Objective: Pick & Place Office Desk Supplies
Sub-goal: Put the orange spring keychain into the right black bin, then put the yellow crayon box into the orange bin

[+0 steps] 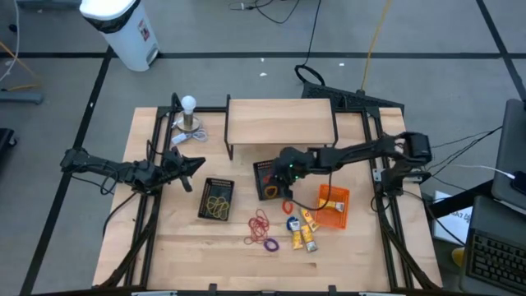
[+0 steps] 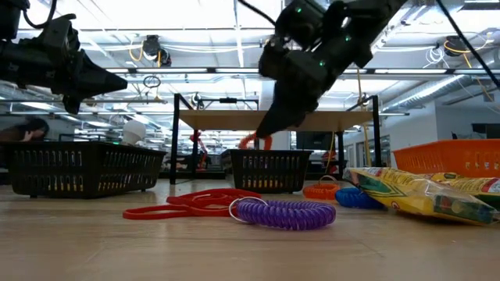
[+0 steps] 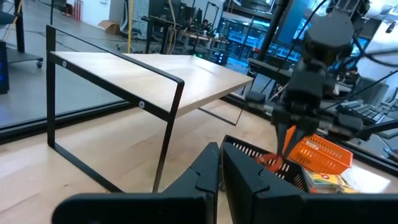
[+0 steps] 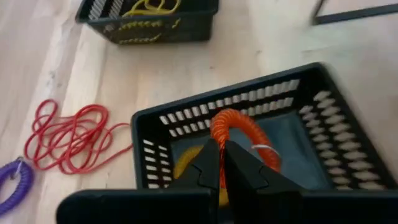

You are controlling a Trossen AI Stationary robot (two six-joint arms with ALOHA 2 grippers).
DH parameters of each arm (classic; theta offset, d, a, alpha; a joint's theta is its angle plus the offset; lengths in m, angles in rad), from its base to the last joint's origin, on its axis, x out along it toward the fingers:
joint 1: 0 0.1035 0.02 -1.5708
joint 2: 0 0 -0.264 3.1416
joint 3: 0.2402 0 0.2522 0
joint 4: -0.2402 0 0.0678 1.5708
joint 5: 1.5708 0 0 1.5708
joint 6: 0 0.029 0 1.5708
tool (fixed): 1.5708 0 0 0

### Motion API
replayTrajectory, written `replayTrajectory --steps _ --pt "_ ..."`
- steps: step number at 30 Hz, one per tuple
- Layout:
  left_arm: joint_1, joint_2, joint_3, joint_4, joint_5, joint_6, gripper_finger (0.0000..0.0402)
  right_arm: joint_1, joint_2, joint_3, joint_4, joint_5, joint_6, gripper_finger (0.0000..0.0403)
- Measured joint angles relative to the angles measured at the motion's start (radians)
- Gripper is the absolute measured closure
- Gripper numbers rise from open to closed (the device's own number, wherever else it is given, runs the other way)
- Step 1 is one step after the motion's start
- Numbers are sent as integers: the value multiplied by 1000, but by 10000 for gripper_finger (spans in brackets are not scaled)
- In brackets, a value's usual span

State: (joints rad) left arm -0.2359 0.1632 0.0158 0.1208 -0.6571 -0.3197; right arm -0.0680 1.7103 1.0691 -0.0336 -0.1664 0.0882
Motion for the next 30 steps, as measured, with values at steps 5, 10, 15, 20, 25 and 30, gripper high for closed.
replayTrajectory --steps 5,10,15,20,25,30 --pt "0 0 0 5 0 0 382 1 63 15 -1 -18 -3 403" --pt "0 0 0 5 0 0 382 -3 89 15 1 -34 -5 403" --pt "0 0 0 5 0 -2 382 -2 93 15 9 -44 -23 397" --pt "0 0 0 7 0 -4 382 -3 93 15 18 -40 -25 363" --pt "0 0 0 10 1 -8 382 -2 72 15 14 -32 -25 294" --pt "0 0 0 11 2 -9 382 11 -35 15 11 39 -50 241"
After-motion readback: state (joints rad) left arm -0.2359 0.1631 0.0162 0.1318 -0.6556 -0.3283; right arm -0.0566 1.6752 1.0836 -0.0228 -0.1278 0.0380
